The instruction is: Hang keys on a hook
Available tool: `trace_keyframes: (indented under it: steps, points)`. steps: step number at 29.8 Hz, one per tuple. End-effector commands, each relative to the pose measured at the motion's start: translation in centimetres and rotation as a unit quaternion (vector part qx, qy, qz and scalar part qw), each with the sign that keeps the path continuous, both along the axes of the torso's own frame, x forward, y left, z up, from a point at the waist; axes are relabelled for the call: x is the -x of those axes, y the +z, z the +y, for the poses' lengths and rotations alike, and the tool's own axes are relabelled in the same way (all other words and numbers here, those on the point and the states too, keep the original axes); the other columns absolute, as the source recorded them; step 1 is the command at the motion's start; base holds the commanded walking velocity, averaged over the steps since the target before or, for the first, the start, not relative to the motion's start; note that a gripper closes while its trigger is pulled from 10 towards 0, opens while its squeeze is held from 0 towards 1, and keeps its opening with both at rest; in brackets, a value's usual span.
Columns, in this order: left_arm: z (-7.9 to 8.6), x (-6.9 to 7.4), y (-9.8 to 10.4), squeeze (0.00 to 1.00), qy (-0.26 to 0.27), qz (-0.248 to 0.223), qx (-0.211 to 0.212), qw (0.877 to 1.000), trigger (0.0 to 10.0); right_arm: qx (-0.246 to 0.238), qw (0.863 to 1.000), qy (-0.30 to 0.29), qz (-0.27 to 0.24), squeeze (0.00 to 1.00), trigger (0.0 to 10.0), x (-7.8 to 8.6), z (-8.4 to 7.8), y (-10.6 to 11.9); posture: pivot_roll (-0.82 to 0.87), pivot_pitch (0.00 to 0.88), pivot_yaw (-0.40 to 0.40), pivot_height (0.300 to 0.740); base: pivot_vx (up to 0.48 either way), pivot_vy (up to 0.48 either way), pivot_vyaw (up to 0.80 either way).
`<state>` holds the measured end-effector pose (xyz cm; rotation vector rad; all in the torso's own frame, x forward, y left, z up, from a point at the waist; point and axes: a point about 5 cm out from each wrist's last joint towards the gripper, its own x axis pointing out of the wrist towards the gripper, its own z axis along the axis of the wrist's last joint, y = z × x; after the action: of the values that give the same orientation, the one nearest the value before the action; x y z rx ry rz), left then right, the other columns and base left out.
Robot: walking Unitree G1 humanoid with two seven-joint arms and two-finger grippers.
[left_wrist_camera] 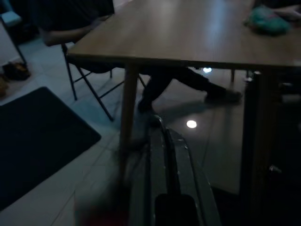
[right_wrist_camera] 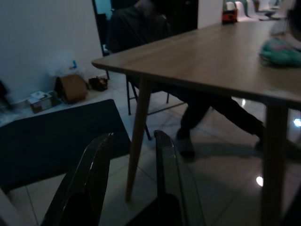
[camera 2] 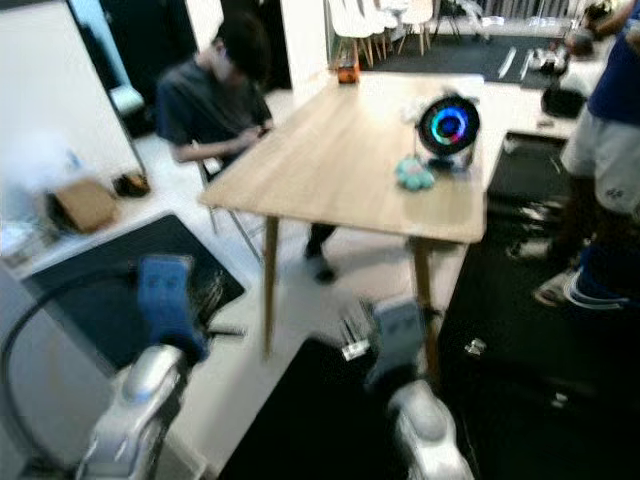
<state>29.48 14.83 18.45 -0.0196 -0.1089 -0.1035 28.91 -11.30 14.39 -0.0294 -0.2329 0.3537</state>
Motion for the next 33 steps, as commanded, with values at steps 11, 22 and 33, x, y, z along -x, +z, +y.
trace_keyframes:
  steps: [11,22,33]
  points:
    - [0.09,-0.04,0.4,0.0,-0.001,-0.01,-0.008,1.0,10.0,-0.005,1.0,0.001,0.008,0.0,10.0,0.02,0.2,-0.27,0.04,0.117,0.079,0.74,-0.315,0.0,0.0]
    - [0.16,-0.09,0.44,0.0,-0.002,-0.011,-0.01,1.0,10.0,-0.005,1.0,0.001,0.007,0.0,10.0,-0.05,0.31,-0.26,0.04,0.111,0.081,0.74,0.0,0.0,0.0]
    - [-0.04,-0.13,0.55,0.0,-0.006,-0.014,-0.008,1.0,10.0,-0.001,1.0,-0.001,0.002,0.0,10.0,-0.16,0.35,-0.13,0.04,0.104,0.081,0.74,0.0,0.0,0.0]
